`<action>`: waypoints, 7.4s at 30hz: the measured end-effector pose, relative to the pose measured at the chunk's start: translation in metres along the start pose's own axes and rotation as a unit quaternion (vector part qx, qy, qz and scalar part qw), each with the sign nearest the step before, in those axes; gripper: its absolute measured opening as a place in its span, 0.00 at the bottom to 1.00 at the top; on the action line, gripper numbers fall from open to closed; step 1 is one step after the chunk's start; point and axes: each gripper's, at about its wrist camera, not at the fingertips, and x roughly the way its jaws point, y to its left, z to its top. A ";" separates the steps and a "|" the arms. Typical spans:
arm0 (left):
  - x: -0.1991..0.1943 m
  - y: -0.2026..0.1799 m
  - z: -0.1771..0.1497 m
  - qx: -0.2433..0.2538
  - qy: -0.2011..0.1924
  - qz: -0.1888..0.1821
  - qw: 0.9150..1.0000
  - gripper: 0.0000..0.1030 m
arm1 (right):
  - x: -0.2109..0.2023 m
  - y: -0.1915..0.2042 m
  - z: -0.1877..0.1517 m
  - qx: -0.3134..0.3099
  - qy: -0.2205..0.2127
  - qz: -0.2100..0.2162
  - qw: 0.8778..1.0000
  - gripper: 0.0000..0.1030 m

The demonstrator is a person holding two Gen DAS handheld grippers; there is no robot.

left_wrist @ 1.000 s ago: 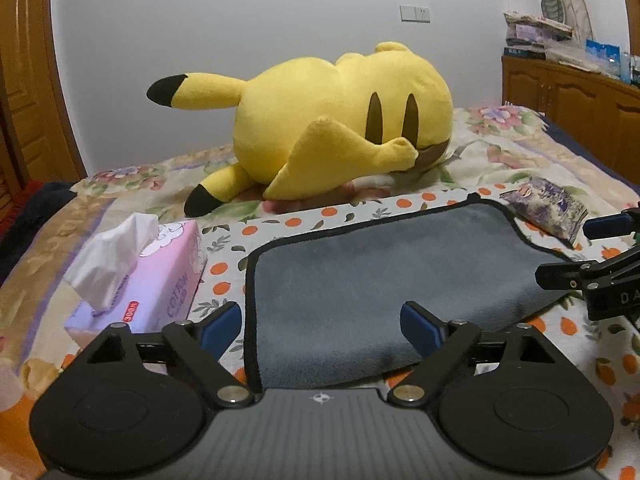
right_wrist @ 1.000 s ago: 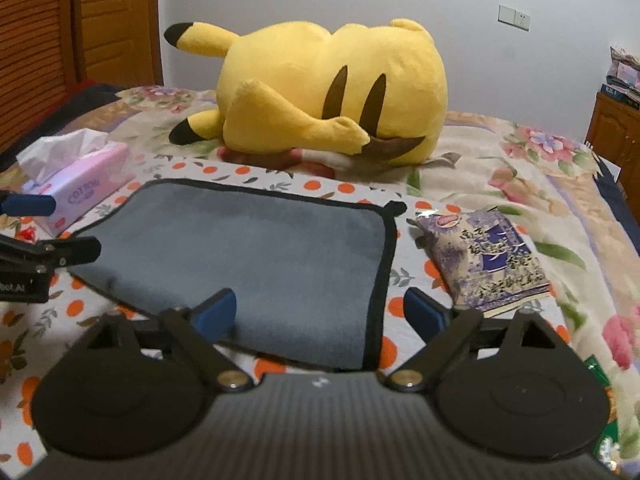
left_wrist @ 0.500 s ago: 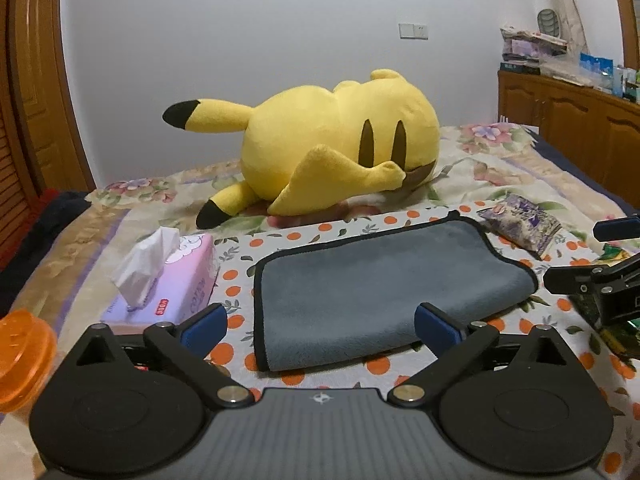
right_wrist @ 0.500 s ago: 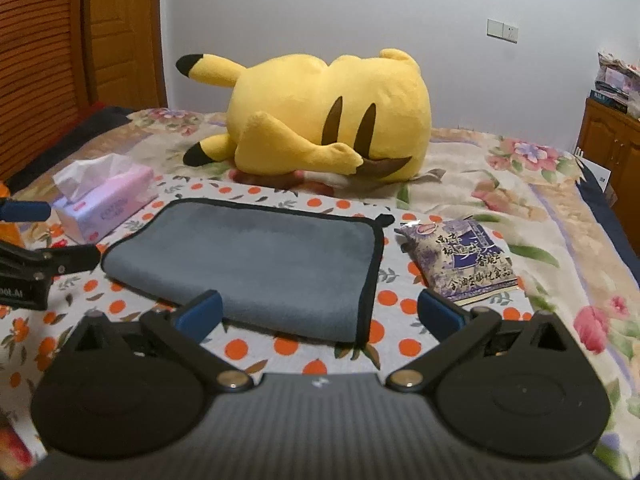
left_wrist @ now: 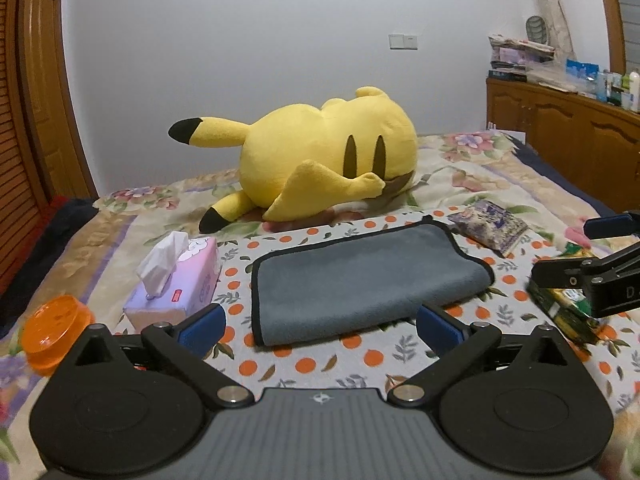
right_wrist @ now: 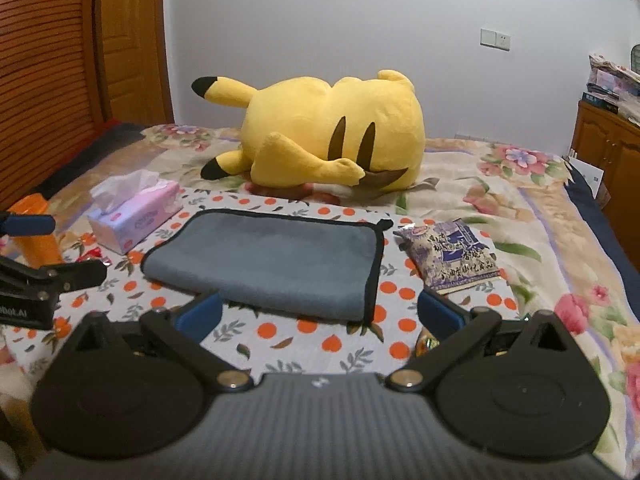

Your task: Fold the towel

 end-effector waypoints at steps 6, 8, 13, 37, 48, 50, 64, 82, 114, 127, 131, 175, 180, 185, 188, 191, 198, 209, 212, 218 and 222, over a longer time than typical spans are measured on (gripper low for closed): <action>-0.029 -0.008 -0.004 0.003 -0.003 -0.005 1.000 1.00 | -0.025 0.003 -0.007 0.006 -0.003 0.002 1.000 1.00; -0.039 -0.011 -0.006 0.005 -0.003 -0.006 1.000 1.00 | -0.032 0.005 -0.008 0.006 -0.005 0.003 1.000 1.00; -0.059 -0.016 -0.006 0.007 -0.003 -0.002 1.000 1.00 | -0.051 0.007 -0.010 0.008 -0.012 0.004 1.000 1.00; -0.123 -0.030 -0.025 -0.004 -0.004 -0.004 1.000 1.00 | -0.116 0.007 -0.030 0.025 -0.038 0.004 0.999 1.00; -0.130 -0.029 -0.049 -0.012 0.011 0.000 1.000 1.00 | -0.130 0.006 -0.049 0.030 -0.031 0.000 0.999 1.00; -0.132 -0.029 -0.053 -0.013 0.012 0.002 1.000 1.00 | -0.131 0.007 -0.052 0.031 -0.030 0.000 0.999 1.00; -0.129 -0.029 -0.074 -0.019 0.027 0.007 0.999 1.00 | -0.129 0.019 -0.069 0.028 -0.017 0.004 0.999 1.00; -0.119 -0.025 -0.092 -0.025 0.033 0.020 0.999 1.00 | -0.118 0.018 -0.079 0.023 -0.006 -0.010 1.000 1.00; -0.142 -0.021 -0.090 -0.039 -0.030 0.043 0.998 1.00 | -0.128 0.016 -0.080 0.022 -0.040 -0.028 0.999 1.00; -0.151 -0.023 -0.088 -0.033 -0.060 0.047 0.997 1.00 | -0.134 0.015 -0.080 0.025 -0.063 -0.030 0.997 1.00; -0.153 -0.022 -0.088 -0.034 -0.064 0.046 0.996 1.00 | -0.135 0.015 -0.080 0.026 -0.067 -0.032 0.997 1.00; -0.164 -0.020 -0.087 -0.038 -0.098 0.047 0.993 1.00 | -0.145 0.011 -0.080 0.040 -0.105 -0.043 0.993 1.00; -0.164 -0.020 -0.087 -0.038 -0.098 0.047 0.993 1.00 | -0.145 0.011 -0.080 0.041 -0.105 -0.043 0.993 1.00; -0.164 -0.020 -0.087 -0.037 -0.098 0.047 0.993 1.00 | -0.145 0.011 -0.080 0.041 -0.105 -0.043 0.993 1.00; -0.164 -0.020 -0.087 -0.037 -0.098 0.047 0.993 1.00 | -0.145 0.011 -0.080 0.041 -0.105 -0.044 0.993 1.00; -0.164 -0.020 -0.087 -0.037 -0.098 0.047 0.993 1.00 | -0.145 0.011 -0.080 0.041 -0.105 -0.044 0.993 1.00; -0.163 -0.020 -0.087 -0.037 -0.098 0.047 0.993 1.00 | -0.145 0.010 -0.080 0.041 -0.106 -0.044 0.993 1.00; -0.164 -0.020 -0.087 -0.037 -0.097 0.047 0.993 1.00 | -0.145 0.011 -0.080 0.040 -0.105 -0.043 0.993 1.00; -0.164 -0.020 -0.087 -0.037 -0.098 0.047 0.993 1.00 | -0.145 0.011 -0.080 0.040 -0.105 -0.044 0.993 1.00; -0.164 -0.020 -0.087 -0.037 -0.097 0.047 0.993 1.00 | -0.145 0.011 -0.080 0.040 -0.105 -0.044 0.993 1.00; -0.163 -0.020 -0.087 -0.037 -0.098 0.047 0.993 1.00 | -0.145 0.011 -0.080 0.040 -0.106 -0.044 0.993 1.00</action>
